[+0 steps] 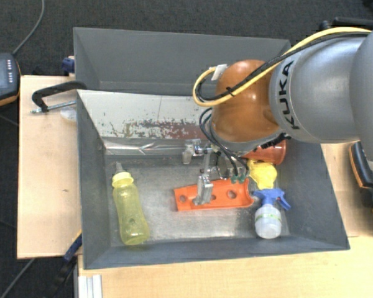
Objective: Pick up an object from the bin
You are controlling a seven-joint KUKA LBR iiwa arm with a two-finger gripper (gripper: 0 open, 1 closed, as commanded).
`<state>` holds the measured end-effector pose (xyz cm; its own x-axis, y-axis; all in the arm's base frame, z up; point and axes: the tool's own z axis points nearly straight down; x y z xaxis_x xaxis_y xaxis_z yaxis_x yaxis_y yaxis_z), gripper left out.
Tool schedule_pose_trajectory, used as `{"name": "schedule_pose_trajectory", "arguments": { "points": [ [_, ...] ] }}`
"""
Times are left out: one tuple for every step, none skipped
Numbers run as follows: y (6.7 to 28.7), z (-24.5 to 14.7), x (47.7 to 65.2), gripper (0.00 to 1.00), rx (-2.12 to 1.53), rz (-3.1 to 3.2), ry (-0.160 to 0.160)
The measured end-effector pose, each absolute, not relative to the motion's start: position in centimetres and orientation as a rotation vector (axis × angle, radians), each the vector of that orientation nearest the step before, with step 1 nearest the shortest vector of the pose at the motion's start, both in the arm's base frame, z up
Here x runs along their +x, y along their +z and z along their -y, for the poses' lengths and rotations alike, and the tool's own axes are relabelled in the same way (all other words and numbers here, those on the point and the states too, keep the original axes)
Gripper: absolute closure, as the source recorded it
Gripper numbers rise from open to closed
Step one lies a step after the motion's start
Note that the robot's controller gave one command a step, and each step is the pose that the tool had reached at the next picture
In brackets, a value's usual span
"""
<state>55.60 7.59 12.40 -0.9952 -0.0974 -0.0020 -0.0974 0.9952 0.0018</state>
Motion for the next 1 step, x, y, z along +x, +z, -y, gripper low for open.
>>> {"name": "schedule_pose_trajectory", "arguments": {
  "points": [
    [7.74, -4.63, 57.53, 1.0, -0.158, -3.136, 0.008]
  ]
}}
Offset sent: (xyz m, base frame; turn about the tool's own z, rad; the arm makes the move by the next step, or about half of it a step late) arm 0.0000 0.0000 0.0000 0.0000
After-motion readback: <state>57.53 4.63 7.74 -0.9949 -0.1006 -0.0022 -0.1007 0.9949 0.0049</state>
